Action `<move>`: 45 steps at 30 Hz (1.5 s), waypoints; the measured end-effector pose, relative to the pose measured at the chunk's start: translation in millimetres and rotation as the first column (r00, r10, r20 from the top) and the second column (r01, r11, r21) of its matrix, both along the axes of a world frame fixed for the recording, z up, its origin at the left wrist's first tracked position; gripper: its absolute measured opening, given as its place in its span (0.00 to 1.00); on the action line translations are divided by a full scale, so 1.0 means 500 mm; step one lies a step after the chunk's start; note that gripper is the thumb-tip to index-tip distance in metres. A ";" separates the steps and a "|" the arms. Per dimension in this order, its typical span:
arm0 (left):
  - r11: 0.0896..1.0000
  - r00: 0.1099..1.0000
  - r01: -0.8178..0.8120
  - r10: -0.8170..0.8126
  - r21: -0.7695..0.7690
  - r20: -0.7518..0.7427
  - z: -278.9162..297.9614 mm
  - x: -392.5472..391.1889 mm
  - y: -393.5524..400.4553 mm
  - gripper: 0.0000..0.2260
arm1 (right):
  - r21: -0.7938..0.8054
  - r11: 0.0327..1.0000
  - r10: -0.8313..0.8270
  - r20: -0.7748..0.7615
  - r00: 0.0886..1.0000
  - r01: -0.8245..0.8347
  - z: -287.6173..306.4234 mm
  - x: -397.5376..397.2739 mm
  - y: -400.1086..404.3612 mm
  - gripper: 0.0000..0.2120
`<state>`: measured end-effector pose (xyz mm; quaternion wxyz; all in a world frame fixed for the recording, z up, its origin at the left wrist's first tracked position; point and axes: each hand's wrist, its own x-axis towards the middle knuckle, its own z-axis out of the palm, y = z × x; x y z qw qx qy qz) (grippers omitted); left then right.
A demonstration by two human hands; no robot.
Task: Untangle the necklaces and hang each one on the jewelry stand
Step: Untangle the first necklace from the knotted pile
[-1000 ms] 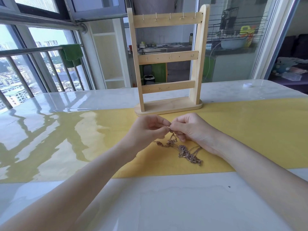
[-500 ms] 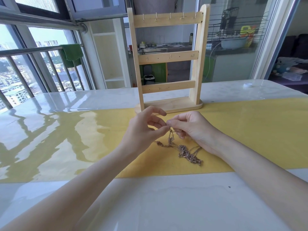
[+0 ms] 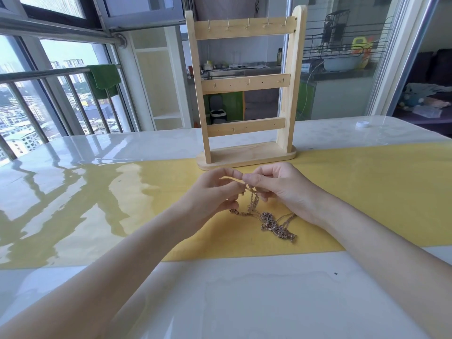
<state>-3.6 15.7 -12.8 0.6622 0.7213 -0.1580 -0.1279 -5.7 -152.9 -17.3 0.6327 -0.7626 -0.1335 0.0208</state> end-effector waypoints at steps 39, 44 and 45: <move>0.951 0.921 -0.193 0.091 0.243 0.378 -0.009 0.003 -0.005 0.07 | -0.094 0.995 0.024 -0.072 0.997 -0.031 0.012 -0.006 -0.001 0.02; 0.923 0.895 -0.227 0.072 0.311 0.440 -0.014 0.002 -0.004 0.06 | 0.026 0.999 0.048 -0.102 0.994 -0.045 0.013 -0.001 -0.005 0.05; 0.914 0.889 -0.229 0.057 0.334 0.454 -0.016 0.001 -0.005 0.07 | 0.080 0.996 0.043 -0.113 0.993 -0.034 0.014 0.001 -0.004 0.06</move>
